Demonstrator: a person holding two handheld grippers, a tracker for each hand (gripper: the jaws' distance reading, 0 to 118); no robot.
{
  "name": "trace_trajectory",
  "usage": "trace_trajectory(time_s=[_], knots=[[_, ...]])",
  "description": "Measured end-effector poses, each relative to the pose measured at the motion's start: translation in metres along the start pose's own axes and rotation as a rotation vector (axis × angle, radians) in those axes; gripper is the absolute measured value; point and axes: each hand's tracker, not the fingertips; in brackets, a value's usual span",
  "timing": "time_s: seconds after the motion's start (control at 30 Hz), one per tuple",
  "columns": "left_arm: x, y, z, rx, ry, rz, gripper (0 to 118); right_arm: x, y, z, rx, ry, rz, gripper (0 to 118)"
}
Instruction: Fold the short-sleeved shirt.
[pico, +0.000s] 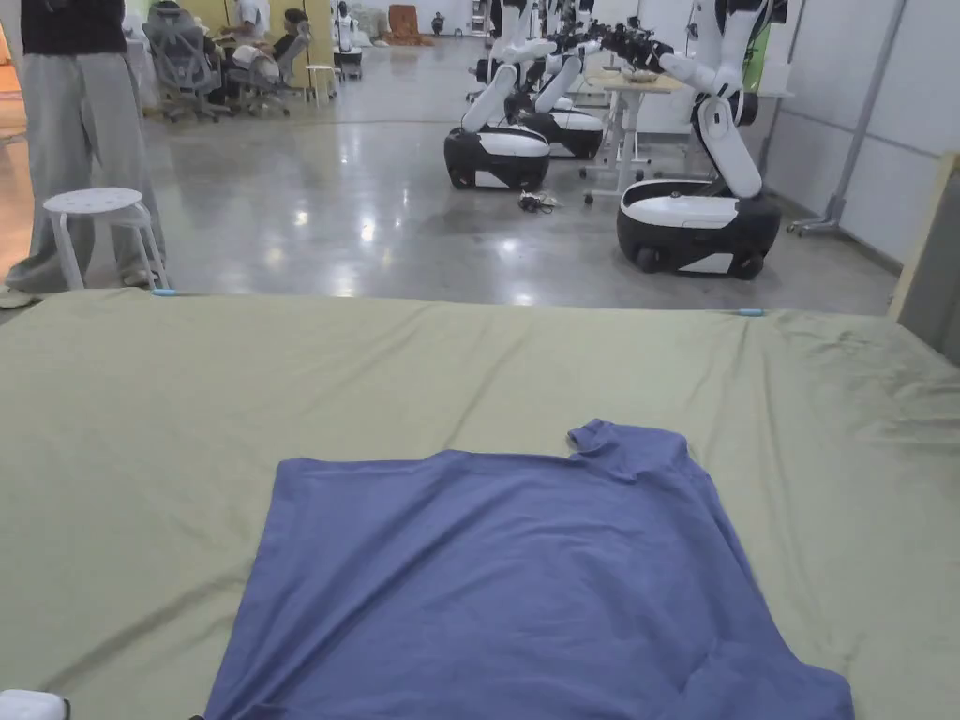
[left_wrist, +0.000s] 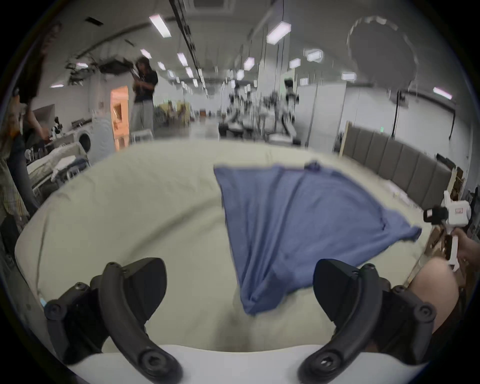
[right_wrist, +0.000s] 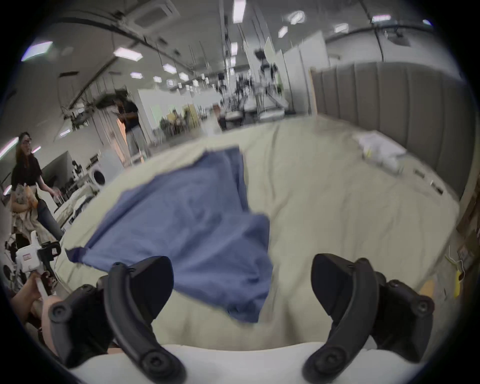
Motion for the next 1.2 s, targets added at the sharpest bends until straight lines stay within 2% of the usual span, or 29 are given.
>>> trace_trajectory(time_s=[0.07, 0.1, 0.13, 0.2, 0.23, 0.27, 0.3, 0.33, 0.37, 0.4, 0.43, 0.47, 0.53, 0.63, 0.77, 0.9, 0.97, 1.0, 1.03, 1.07, 1.1, 1.13, 1.17, 1.2], knots=[[0.015, 0.021, 0.032, 0.048, 0.041, -0.017, 117, -0.01, 0.019, 0.013, 0.039, -0.023, 0.029, 118], [0.023, 0.028, 0.053, 0.086, 0.073, -0.036, 118, -0.014, 0.017, 0.059, 0.083, -0.047, 0.062, 118], [0.031, 0.033, 0.069, 0.115, 0.095, -0.052, 118, -0.022, 0.018, 0.076, 0.14, -0.07, 0.089, 118], [0.037, 0.034, 0.09, 0.135, 0.043, -0.055, 116, -0.039, 0.019, 0.105, 0.214, -0.089, 0.138, 118], [0.042, 0.034, 0.102, 0.153, 0.052, -0.039, 112, -0.047, 0.023, 0.111, 0.223, -0.096, 0.155, 115], [0.047, 0.033, 0.111, 0.182, 0.07, -0.025, 83, -0.054, 0.021, 0.119, 0.244, -0.128, 0.161, 107], [0.048, 0.03, 0.118, 0.186, 0.08, -0.023, 36, -0.062, 0.016, 0.128, 0.289, -0.145, 0.169, 79], [0.052, 0.029, 0.124, 0.192, 0.114, -0.048, 0, -0.067, 0.012, 0.136, 0.312, -0.139, 0.176, 54], [0.057, 0.026, 0.127, 0.184, 0.162, -0.076, 0, -0.072, 0.01, 0.14, 0.326, -0.129, 0.183, 41], [0.06, 0.024, 0.13, 0.176, 0.209, -0.08, 0, -0.076, 0.008, 0.143, 0.347, -0.137, 0.206, 41], [0.058, 0.024, 0.132, 0.168, 0.162, -0.075, 0, -0.081, 0.005, 0.142, 0.324, -0.145, 0.206, 5], [0.058, 0.022, 0.131, 0.144, 0.094, -0.03, 0, -0.086, 0.002, 0.145, 0.319, -0.158, 0.217, 1], [0.064, 0.021, 0.13, 0.113, 0.112, -0.047, 0, -0.086, 0.002, 0.144, 0.295, -0.087, 0.215, 1], [0.065, 0.012, 0.12, 0.048, 0.061, -0.073, 0, -0.088, 0.0, 0.146, 0.288, -0.091, 0.236, 1], [0.069, 0.014, 0.095, -0.046, 0.032, -0.151, 0, -0.083, 0.006, 0.148, 0.281, -0.07, 0.201, 1], [0.075, 0.016, 0.046, -0.177, -0.023, -0.218, 0, -0.079, 0.009, 0.144, 0.274, -0.066, 0.196, 1], [0.075, 0.015, 0.011, -0.318, -0.039, -0.228, 2, -0.077, 0.01, 0.141, 0.27, -0.066, 0.196, 1], [0.075, 0.014, -0.008, -0.38, -0.058, -0.22, 16, -0.075, 0.011, 0.139, 0.264, -0.07, 0.197, 1], [0.074, 0.012, -0.021, -0.409, -0.063, -0.202, 48, -0.076, 0.009, 0.138, 0.261, -0.073, 0.197, 1], [0.074, 0.009, -0.034, -0.412, -0.065, -0.188, 101, -0.075, 0.009, 0.137, 0.256, -0.071, 0.188, 1], [0.077, 0.004, -0.043, -0.421, -0.078, -0.185, 117, -0.073, 0.009, 0.136, 0.248, -0.068, 0.178, 1], [0.077, -0.001, -0.052, -0.445, -0.096, -0.187, 112, -0.071, 0.009, 0.135, 0.243, -0.068, 0.174, 1], [0.078, -0.001, -0.052, -0.374, -0.138, -0.16, 112, -0.071, 0.007, 0.135, 0.239, -0.07, 0.171, 1], [0.078, -0.002, -0.056, -0.438, -0.093, -0.207, 112, -0.069, 0.007, 0.134, 0.232, -0.073, 0.169, 1]])
